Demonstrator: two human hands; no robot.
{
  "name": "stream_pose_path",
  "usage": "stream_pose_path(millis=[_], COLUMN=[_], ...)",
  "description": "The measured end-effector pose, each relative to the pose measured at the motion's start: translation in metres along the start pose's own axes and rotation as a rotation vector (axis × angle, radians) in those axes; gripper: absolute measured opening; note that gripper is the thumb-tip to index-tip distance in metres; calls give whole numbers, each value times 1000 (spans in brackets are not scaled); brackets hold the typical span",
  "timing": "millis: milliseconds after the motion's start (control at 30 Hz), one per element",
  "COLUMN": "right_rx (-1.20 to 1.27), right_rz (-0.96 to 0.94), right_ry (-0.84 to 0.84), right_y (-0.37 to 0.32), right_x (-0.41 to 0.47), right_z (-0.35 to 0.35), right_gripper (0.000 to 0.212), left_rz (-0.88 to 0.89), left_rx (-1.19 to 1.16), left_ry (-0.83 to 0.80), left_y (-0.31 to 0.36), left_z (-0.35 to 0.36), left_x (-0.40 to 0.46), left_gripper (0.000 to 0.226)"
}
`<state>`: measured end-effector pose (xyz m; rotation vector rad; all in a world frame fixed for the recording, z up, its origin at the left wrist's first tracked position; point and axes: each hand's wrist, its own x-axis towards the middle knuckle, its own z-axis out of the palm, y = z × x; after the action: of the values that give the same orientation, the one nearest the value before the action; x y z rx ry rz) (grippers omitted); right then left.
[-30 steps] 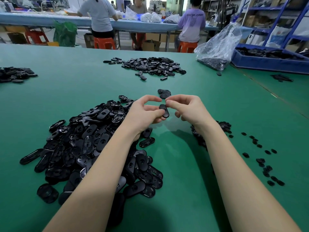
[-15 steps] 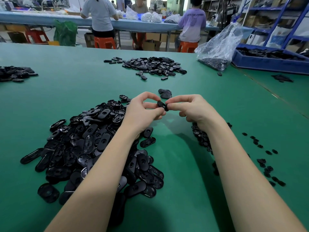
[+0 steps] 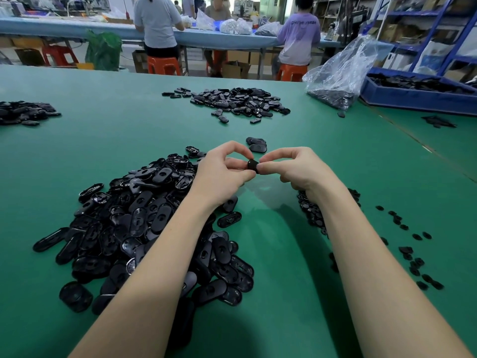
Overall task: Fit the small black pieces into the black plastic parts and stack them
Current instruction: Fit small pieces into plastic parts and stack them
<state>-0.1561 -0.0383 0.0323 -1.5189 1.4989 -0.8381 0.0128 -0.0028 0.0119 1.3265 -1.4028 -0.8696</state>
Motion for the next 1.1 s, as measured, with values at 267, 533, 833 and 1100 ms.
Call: stream_pose_path(millis=[267, 533, 833, 1100], right_rx=[108, 52, 13, 2], right_rz=[7, -95, -133, -146], right_ry=[-101, -58, -9, 12], right_y=[12, 8, 8, 10], right_x=[1, 4, 4, 4], right_z=[-2, 4, 9, 15], right_gripper=[30, 10, 12, 14], left_rz=[-135, -206, -211, -235], left_rx=[-165, -258, -235, -199], left_ry=[-78, -6, 10, 40], left_y=[3, -1, 2, -4], left_z=[-5, -5, -3, -1], left_x=[2, 6, 3, 5], left_gripper=[19, 18, 19, 19])
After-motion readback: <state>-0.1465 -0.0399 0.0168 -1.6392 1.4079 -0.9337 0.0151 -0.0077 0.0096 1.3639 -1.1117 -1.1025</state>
